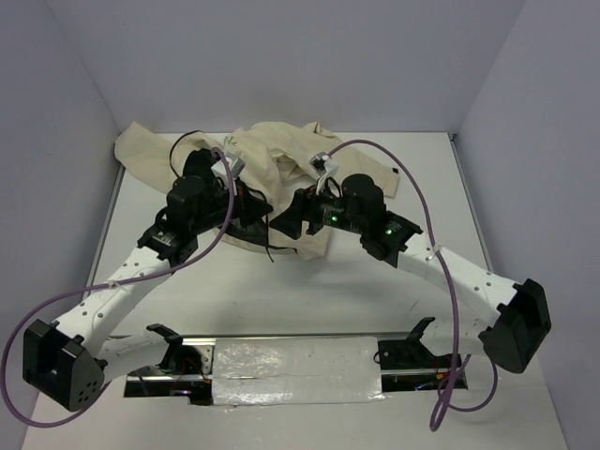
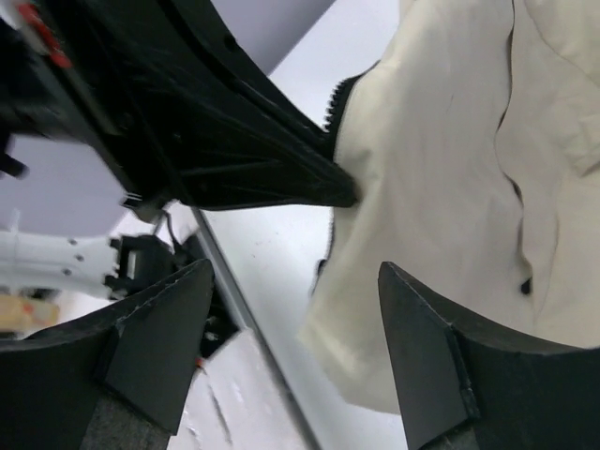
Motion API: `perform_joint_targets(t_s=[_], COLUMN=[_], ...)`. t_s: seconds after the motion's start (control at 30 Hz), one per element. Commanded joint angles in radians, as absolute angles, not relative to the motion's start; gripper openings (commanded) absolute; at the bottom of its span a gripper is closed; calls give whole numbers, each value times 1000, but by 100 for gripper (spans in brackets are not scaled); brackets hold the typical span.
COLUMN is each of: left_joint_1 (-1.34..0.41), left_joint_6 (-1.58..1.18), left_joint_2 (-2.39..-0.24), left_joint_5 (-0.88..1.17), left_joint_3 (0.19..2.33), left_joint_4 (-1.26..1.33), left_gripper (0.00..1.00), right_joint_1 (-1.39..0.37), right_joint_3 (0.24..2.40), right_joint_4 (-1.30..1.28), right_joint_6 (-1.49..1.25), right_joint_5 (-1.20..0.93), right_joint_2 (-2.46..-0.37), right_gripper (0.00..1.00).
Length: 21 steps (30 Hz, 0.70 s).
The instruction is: Zip up the jacket
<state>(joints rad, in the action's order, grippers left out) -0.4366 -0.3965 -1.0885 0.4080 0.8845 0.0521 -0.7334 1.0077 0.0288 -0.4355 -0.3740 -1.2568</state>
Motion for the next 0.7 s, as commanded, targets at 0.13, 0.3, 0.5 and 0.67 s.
perform_joint_targets(t_s=[0.13,0.3,0.5,0.67], left_joint_1=[-469,-483,-485,-485], left_joint_6=[-455,-495,-543,-551], left_joint_2=[-1089,-1095,-1072,-1058], left_joint_5=[368,406,437,449], left_joint_3=[861,825,796,779], left_joint_4=[146,170,184,181], left_gripper=[0,0,0,0], right_joint_1=[-798,-818,-854,-854], right_joint_3=[1016,936,925,884], right_joint_4=[-100,-60,-52,-8], right_joint_6=[-653,-706,-624,-595], right_joint_5=[-137,-129,-117,-140], right_joint_2=[-1184,-1183,-1206,-1206], right_gripper=[79,71,67,61])
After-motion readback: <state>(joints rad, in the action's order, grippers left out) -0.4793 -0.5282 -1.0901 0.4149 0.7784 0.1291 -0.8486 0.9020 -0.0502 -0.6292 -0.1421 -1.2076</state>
